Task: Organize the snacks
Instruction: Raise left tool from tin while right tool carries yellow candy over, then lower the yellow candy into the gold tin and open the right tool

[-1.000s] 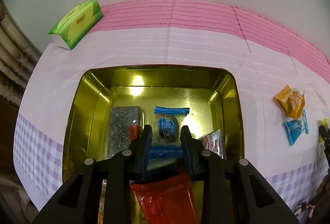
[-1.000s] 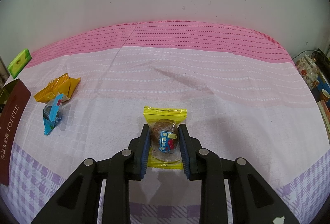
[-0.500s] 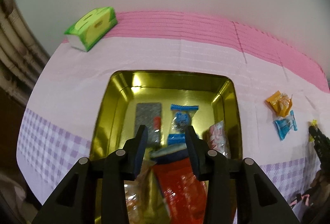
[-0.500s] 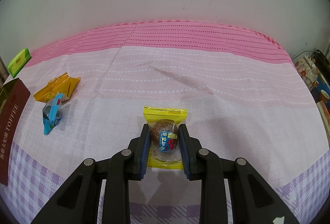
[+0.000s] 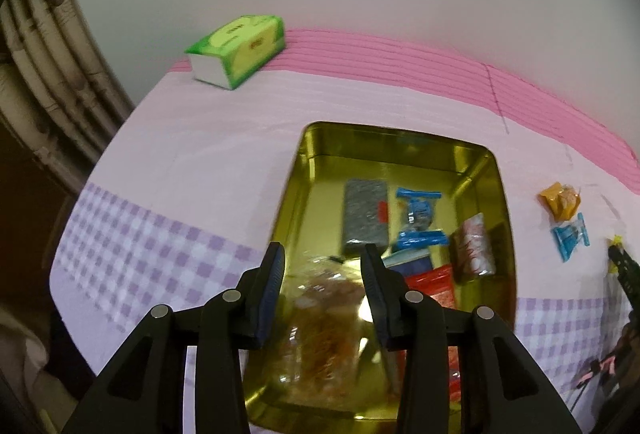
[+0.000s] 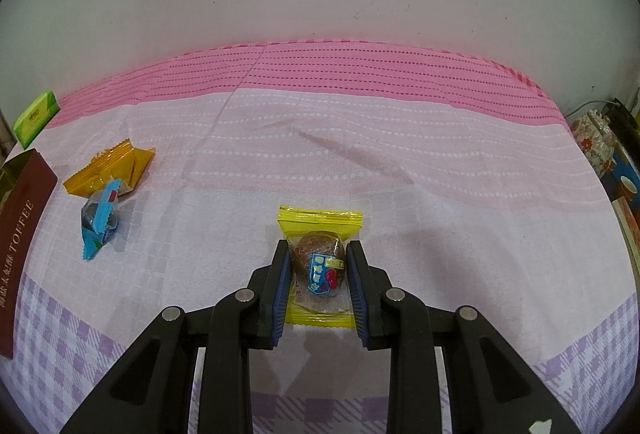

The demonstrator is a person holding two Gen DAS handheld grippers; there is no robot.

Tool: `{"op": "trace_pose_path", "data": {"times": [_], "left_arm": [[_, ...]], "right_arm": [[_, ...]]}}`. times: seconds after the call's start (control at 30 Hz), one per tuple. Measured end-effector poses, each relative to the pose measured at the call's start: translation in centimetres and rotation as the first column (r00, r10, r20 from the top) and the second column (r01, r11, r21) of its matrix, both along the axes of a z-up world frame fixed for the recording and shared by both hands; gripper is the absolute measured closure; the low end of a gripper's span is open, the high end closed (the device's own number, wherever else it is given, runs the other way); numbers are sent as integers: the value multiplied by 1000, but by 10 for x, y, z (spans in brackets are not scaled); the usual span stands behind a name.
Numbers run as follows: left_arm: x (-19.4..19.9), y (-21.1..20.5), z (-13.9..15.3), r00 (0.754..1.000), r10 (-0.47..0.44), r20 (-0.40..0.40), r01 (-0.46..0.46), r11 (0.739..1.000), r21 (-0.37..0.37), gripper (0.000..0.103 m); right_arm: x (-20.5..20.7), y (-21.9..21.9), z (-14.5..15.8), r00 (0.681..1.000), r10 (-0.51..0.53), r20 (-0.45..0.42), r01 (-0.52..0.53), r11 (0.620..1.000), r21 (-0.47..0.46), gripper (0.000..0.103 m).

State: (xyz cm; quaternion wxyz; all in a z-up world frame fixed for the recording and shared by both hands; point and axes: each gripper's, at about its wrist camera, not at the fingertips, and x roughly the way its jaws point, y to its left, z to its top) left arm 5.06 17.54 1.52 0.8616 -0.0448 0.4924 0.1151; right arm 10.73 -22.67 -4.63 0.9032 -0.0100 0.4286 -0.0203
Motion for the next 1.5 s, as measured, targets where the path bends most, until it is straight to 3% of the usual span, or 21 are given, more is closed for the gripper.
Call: {"op": "trace_pose_path", "data": {"times": [0.2, 0.53, 0.6, 0.73, 0.83, 1.17, 1.5], "left_arm": [[-17, 16, 3, 999, 42, 34, -42, 999, 7, 53], [-28, 32, -3, 996, 78, 48, -78, 997, -9, 49], [-29, 35, -3, 995, 85, 50, -84, 996, -16, 42], [-31, 36, 0, 995, 80, 61, -81, 997, 15, 41], [-32, 41, 2, 995, 86, 60, -86, 996, -5, 40], [-34, 68, 2, 985, 163, 51, -162, 987, -23, 37], [-35, 80, -2, 979, 199, 37, -198, 980, -26, 37]], "right_arm": [[0, -1, 0, 1000, -8, -3, 8, 1000, -6, 79], [-3, 12, 11, 1000, -11, -8, 11, 999, -32, 81], [-5, 19, 18, 1000, 5, 2, -5, 1000, -22, 81], [-12, 42, 34, 998, 58, 24, -59, 998, 7, 81], [-16, 66, 45, 992, 117, 37, -118, 992, 33, 81], [-32, 172, 77, 926, 372, 70, -377, 921, 99, 81], [-38, 254, 69, 860, 508, 37, -509, 854, 106, 81]]}}
